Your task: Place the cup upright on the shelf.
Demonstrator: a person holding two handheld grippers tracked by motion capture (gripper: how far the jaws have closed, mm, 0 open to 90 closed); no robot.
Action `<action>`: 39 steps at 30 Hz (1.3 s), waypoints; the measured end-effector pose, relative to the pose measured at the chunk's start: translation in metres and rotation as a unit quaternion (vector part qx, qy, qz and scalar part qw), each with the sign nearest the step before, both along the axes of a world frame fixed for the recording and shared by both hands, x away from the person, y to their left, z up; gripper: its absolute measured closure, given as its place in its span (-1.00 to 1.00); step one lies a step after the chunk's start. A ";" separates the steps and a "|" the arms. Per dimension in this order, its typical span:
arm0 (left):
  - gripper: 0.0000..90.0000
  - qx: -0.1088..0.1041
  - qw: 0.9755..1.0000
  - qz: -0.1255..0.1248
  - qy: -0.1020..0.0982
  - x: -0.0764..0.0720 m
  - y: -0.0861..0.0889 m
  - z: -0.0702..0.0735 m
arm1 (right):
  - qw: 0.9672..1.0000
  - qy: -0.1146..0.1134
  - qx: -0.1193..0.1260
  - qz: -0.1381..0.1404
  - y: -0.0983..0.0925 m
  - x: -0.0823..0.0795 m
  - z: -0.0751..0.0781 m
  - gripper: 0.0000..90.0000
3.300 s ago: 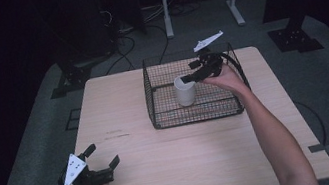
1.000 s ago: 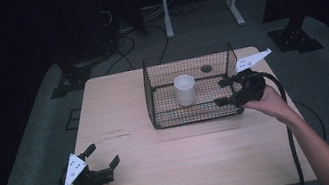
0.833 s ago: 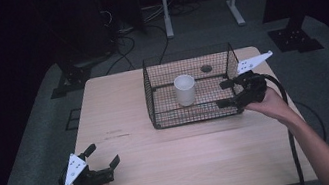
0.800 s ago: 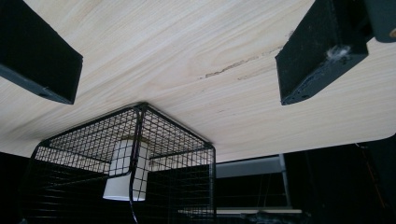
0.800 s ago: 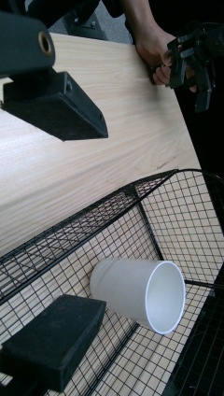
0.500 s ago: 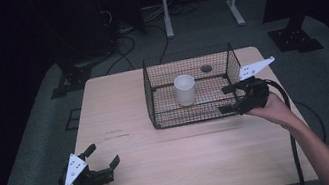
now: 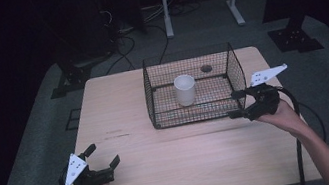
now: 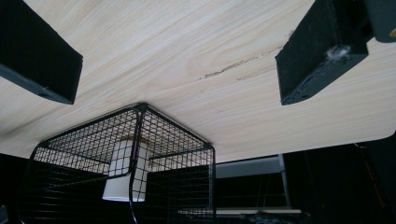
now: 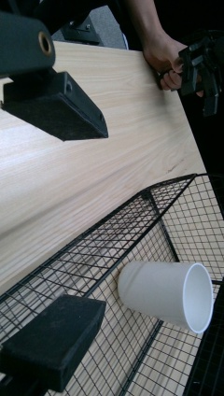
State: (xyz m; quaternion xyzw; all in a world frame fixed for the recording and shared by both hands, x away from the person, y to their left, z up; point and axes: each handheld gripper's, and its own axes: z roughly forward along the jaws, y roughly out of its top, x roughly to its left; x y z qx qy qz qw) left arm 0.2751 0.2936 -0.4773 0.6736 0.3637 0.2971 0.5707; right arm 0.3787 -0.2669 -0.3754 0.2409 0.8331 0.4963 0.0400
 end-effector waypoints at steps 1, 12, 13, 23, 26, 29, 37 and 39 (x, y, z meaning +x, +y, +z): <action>-1.00 0.000 1.000 0.000 0.000 0.000 0.000 0.000 | 1.000 0.000 0.000 0.000 0.000 0.000 0.000 -0.70; -1.00 0.000 1.000 0.000 0.000 0.000 0.000 0.000 | 1.000 -0.003 0.005 -0.009 -0.011 -0.009 -0.004 -0.69; -1.00 0.000 1.000 0.000 0.000 0.000 0.000 0.000 | 1.000 -0.003 0.005 -0.009 -0.011 -0.009 -0.004 -0.69; -1.00 0.000 1.000 0.000 0.000 0.000 0.000 0.000 | 1.000 0.002 0.004 -0.013 -0.021 -0.020 -0.013 -0.69; -1.00 0.000 1.000 0.000 0.000 0.000 0.000 0.000 | 1.000 -0.001 0.002 -0.017 -0.025 -0.024 -0.016 -0.69; -1.00 0.000 1.000 0.000 0.000 0.000 0.000 0.000 | 1.000 0.001 0.004 -0.021 -0.028 -0.025 -0.018 -0.69; -1.00 0.000 1.000 0.000 0.000 0.000 0.000 0.000 | 0.999 -0.001 0.010 -0.032 -0.038 -0.032 -0.024 -0.69; -1.00 0.001 1.000 0.000 0.001 0.000 0.000 0.000 | 0.999 0.002 0.010 -0.034 -0.040 -0.035 -0.028 -0.69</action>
